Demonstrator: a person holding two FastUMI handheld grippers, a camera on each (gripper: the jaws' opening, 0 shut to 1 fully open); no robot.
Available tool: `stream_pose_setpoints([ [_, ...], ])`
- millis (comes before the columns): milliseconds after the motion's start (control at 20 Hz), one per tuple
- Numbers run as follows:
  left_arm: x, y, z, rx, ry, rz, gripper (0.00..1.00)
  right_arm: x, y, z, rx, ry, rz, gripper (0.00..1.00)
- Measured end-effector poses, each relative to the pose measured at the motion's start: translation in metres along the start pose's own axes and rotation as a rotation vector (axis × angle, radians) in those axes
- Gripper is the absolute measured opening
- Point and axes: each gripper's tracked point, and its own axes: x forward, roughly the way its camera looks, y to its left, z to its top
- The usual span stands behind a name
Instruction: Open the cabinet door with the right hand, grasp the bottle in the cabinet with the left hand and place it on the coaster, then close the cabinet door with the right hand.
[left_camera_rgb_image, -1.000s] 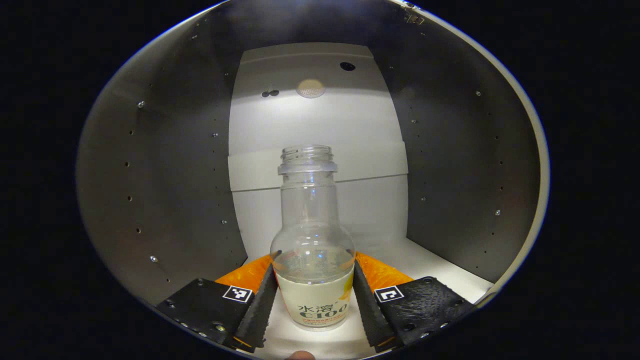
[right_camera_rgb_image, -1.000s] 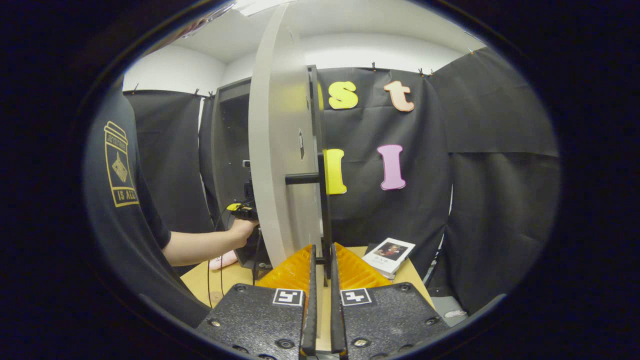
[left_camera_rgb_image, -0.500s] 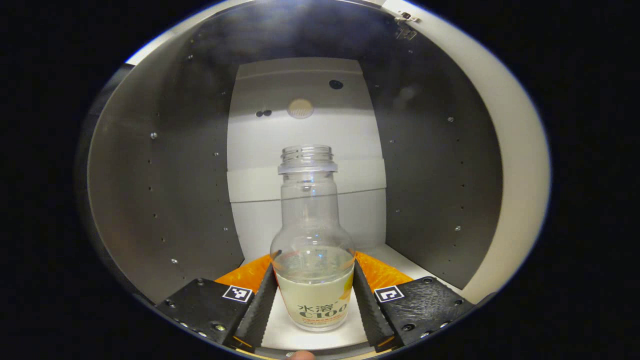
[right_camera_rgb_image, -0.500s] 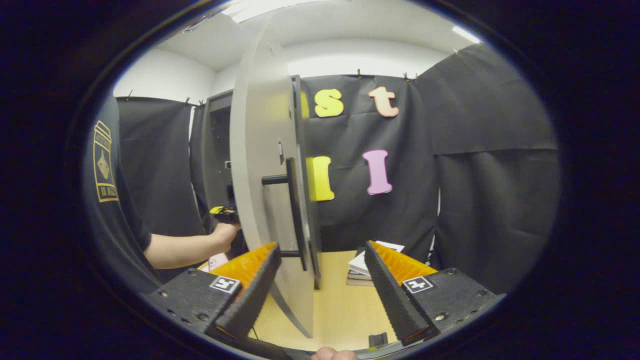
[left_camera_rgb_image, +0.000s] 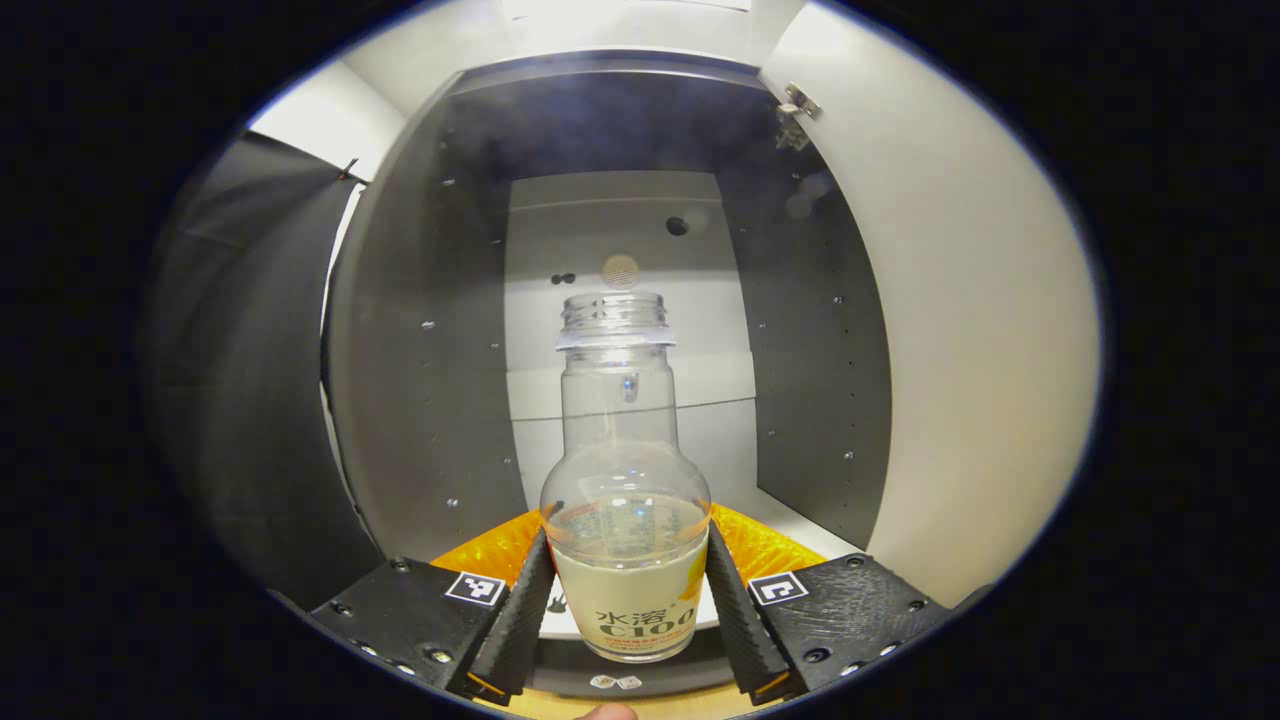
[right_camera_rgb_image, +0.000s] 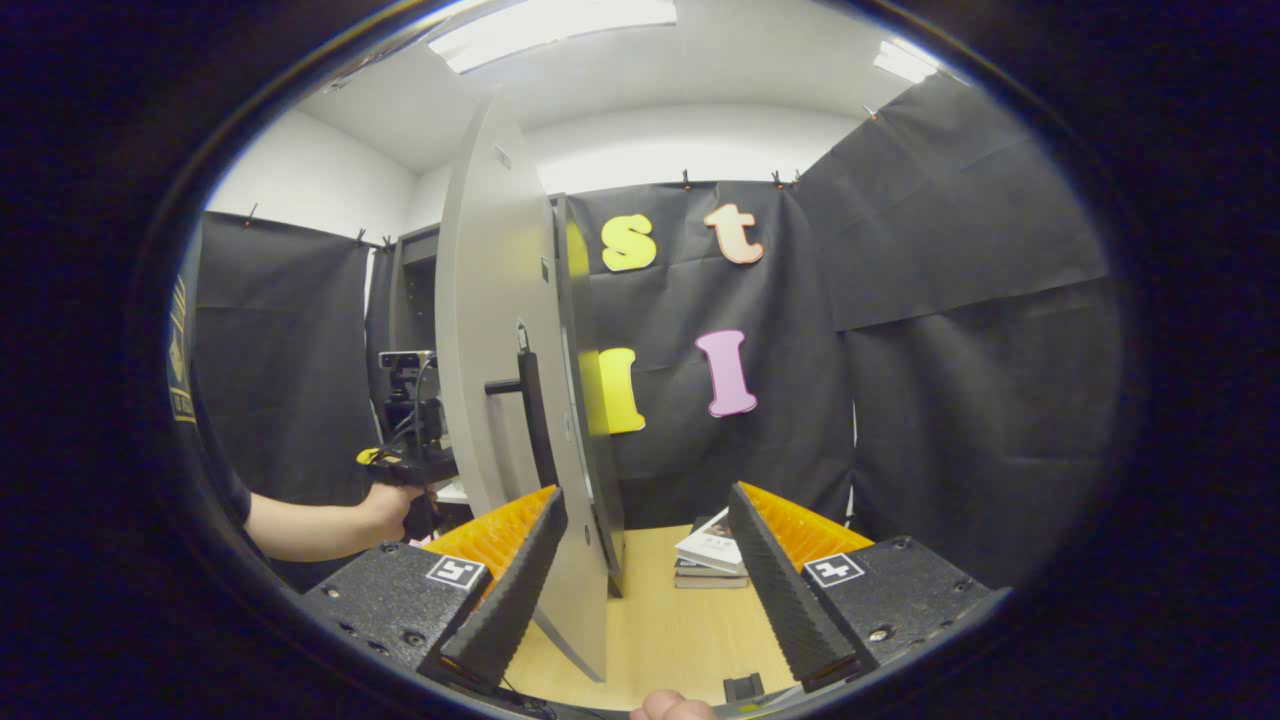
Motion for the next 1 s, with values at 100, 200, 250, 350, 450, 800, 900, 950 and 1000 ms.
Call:
stream_pose_setpoints([
  [100,-0.022,0.019,-0.006,-0.019,-0.015,0.037,0.71,0.003,-0.001,-0.006,-0.012,-0.019,-0.009,0.98],
  [200,-0.044,0.037,-0.017,-0.017,-0.018,0.064,0.69,0.006,-0.003,-0.024,-0.015,0.004,-0.025,1.0],
  [250,-0.053,0.047,-0.024,-0.005,-0.013,0.076,0.69,0.01,-0.005,-0.032,-0.01,0.015,-0.041,1.0],
  [350,-0.072,0.069,-0.038,0.028,-0.002,0.105,0.69,0.015,-0.016,-0.045,0.003,0.03,-0.094,1.0],
  [450,-0.089,0.085,-0.057,0.045,0.024,0.129,0.69,0.02,-0.032,-0.065,0.02,0.057,-0.162,0.98],
  [800,-0.143,0.113,-0.145,-0.018,0.122,0.15,0.69,0.037,-0.073,-0.165,0.244,0.322,-0.34,0.99],
  [900,-0.154,0.121,-0.175,-0.007,0.138,0.169,0.69,0.037,-0.078,-0.184,0.268,0.372,-0.371,1.0],
  [950,-0.155,0.124,-0.191,-0.003,0.146,0.179,0.69,0.038,-0.082,-0.191,0.263,0.391,-0.389,1.0],
  [1000,-0.16,0.126,-0.208,-0.003,0.157,0.187,0.7,0.038,-0.086,-0.202,0.248,0.421,-0.405,1.0],
])
